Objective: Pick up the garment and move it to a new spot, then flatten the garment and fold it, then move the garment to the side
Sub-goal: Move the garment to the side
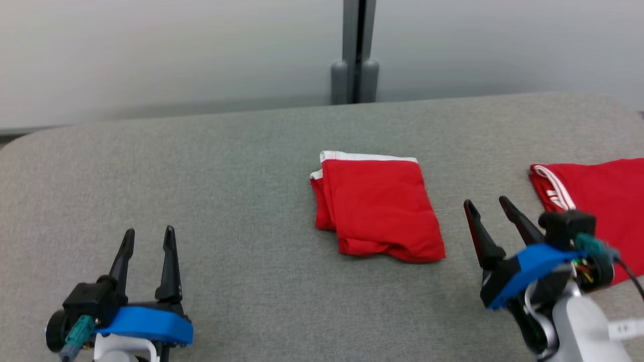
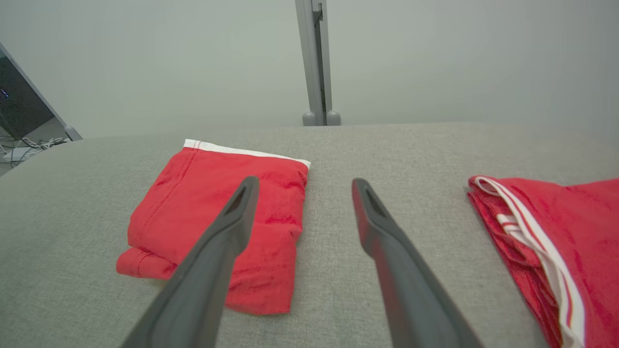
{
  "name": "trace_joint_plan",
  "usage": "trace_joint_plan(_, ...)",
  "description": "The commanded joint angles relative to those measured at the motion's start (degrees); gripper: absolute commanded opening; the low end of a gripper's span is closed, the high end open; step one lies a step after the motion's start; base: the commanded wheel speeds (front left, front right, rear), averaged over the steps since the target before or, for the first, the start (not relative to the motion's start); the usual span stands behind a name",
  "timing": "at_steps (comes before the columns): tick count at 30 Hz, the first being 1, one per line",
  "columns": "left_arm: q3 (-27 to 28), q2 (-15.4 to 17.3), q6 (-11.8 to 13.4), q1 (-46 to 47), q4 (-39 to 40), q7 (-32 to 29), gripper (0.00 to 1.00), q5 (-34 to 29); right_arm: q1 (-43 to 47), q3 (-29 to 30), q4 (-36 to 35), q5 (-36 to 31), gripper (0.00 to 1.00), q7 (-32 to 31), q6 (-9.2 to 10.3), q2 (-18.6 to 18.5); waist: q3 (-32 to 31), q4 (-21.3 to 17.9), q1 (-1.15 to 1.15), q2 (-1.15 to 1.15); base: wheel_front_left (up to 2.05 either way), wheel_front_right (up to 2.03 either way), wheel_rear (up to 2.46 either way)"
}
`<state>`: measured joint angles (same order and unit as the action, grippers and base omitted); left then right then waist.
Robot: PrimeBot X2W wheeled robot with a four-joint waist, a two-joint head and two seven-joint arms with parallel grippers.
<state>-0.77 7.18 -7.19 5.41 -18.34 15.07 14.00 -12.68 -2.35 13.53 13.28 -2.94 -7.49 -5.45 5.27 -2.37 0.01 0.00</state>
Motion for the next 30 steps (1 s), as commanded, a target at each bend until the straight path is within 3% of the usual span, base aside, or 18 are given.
trace_joint_plan(1,-0.2,0.5,-0.3,1.1,0.5,0.1,1.0,-0.4,-2.6,0.3,0.7,0.6,1.0,-2.6,-0.02,0.4,2.5,2.1,-0.01,0.0,0.0,0.0,0.0)
trace_joint_plan(9,-2.3,0.6,-0.4,5.2,1.4,0.1,1.0,-0.9,-16.6,6.1,11.9,-1.1,1.0,-19.9,-0.01,2.3,7.6,5.8,-0.01,0.0,0.0,0.0,0.0)
trace_joint_plan(14,-3.2,0.5,-0.4,6.8,1.3,0.1,1.0,-0.5,-21.3,10.2,20.9,-3.0,1.0,-24.8,-0.01,2.5,9.0,7.9,-0.01,0.0,0.0,0.0,0.0)
trace_joint_plan(17,-3.2,0.6,-0.4,6.3,1.2,0.1,1.0,-0.3,-23.1,8.9,25.3,-0.7,1.0,-26.9,-0.02,2.6,9.2,8.5,-0.01,0.0,0.0,0.0,0.0)
trace_joint_plan(18,-3.2,0.7,-0.4,5.9,1.2,0.1,1.0,-0.2,-23.5,7.6,26.3,0.3,0.91,-27.5,-0.02,2.6,9.2,8.5,-0.01,0.0,0.0,0.0,0.0)
trace_joint_plan(19,-3.2,0.7,-0.4,5.9,1.2,0.1,1.0,-0.2,-23.5,7.6,26.3,0.3,0.91,-27.5,-0.02,2.6,9.2,8.5,-0.01,0.0,0.0,0.0,0.0)
trace_joint_plan(20,-3.0,0.8,-0.4,5.6,1.2,0.1,1.0,-0.1,-23.7,5.9,26.7,1.2,0.25,-27.8,-0.02,2.6,9.2,8.3,-0.01,0.0,0.0,0.0,0.0)
trace_joint_plan(21,-2.7,0.8,-0.4,5.4,1.2,0.1,1.0,0.0,-24.0,4.3,26.8,2.1,0.0,-27.9,-0.02,2.6,9.1,8.0,-0.01,0.0,0.0,0.0,0.0)
trace_joint_plan(25,-1.9,1.0,-0.4,4.5,1.5,0.1,1.0,0.0,-25.5,-0.7,24.3,1.1,0.0,-27.1,-0.01,1.9,8.5,5.8,-0.01,0.0,0.0,0.0,0.0)
trace_joint_plan(30,-1.1,1.0,-0.4,4.0,2.4,0.1,1.0,-0.1,-26.8,-9.5,18.6,2.7,0.0,-30.2,-0.01,-2.9,7.3,1.0,-0.01,0.0,0.0,0.0,0.0)
